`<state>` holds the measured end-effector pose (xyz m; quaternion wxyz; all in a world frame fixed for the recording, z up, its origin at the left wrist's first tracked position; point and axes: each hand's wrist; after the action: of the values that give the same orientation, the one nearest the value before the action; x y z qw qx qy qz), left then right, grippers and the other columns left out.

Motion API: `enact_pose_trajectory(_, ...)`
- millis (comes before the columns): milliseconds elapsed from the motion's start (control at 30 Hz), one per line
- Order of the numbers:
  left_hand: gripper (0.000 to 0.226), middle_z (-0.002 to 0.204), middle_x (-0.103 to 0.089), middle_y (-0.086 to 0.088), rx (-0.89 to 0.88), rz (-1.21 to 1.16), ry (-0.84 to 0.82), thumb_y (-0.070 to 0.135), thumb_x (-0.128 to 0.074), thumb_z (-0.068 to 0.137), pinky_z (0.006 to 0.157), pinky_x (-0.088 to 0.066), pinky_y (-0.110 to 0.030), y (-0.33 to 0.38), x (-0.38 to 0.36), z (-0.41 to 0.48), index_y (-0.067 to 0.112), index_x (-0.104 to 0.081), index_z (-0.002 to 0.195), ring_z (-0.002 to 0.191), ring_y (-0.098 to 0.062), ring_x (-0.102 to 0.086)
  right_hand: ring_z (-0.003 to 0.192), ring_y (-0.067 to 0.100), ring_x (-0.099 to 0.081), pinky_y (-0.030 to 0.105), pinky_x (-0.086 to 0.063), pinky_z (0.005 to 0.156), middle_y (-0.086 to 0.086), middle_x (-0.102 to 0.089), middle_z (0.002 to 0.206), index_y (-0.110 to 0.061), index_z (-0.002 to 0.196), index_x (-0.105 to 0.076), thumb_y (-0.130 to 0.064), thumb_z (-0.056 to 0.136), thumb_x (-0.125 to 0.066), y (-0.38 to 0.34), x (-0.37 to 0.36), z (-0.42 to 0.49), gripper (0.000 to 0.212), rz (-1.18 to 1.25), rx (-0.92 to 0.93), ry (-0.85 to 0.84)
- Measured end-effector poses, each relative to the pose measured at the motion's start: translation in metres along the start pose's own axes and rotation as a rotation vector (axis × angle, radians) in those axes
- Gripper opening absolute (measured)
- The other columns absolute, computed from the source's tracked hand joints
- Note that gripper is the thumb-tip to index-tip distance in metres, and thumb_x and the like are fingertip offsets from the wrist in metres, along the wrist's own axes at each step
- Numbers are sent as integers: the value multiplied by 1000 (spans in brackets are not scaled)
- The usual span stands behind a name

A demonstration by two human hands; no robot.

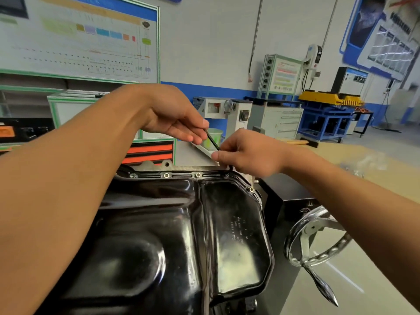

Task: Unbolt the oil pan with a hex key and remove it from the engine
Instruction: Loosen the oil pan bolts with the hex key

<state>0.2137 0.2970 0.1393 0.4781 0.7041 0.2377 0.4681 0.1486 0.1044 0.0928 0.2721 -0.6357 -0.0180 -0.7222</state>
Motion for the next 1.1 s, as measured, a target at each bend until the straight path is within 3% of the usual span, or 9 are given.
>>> enact_pose_trajectory(67,9,74,-75,-8,-39,-40,22,13,-66,92,52,-56,-18,1,3,-2,5,-67,94,64,-14,-73,40,4,-41,14,-35,43,-8,-50,44,-13,68,-68,-38,101,-58,-4,3,3,42,163,-5,-9)
enact_pose_trajectory(200,10,65,-71,-2,-149,-97,107,15,-67,92,49,-52,-18,0,2,2,6,-69,93,55,-8,-66,39,9,-39,17,-32,39,2,-60,54,-10,69,-68,-34,97,-64,-9,-15,9,37,509,-69,-49)
enact_pose_trajectory(400,16,55,-60,3,-263,194,156,13,-58,98,44,-45,-19,-12,-16,18,7,-71,90,49,-8,-52,44,7,-49,16,-40,42,6,-71,70,-10,68,-62,-20,96,-66,-5,-44,8,30,760,-108,-69)
enact_pose_trajectory(633,23,61,-55,2,-352,255,193,17,-51,102,44,-43,-19,-13,-21,26,8,-71,94,51,-8,-47,39,8,-46,18,-35,39,6,-68,63,-12,63,-59,-19,97,-66,-5,-55,9,35,786,-139,86)
enact_pose_trajectory(767,23,59,-55,4,-421,262,219,19,-52,101,43,-41,-19,-11,-28,28,17,-71,89,50,-9,-44,37,9,-43,16,-33,38,6,-67,61,-9,62,-59,-15,98,-64,-4,-60,7,37,847,-132,158)
enact_pose_trajectory(1100,22,60,-55,4,-461,254,198,21,-51,102,46,-38,-21,-10,-38,30,20,-71,93,49,-8,-42,36,9,-43,15,-34,39,7,-66,60,-8,62,-62,-14,97,-65,3,-64,2,35,935,-130,188)
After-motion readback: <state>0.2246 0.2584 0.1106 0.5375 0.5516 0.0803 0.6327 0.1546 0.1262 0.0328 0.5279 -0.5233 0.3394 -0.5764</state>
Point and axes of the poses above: each hand's wrist, its own z-axis towards the middle knuckle, its own x-axis out of the back of the hand, y = z × x
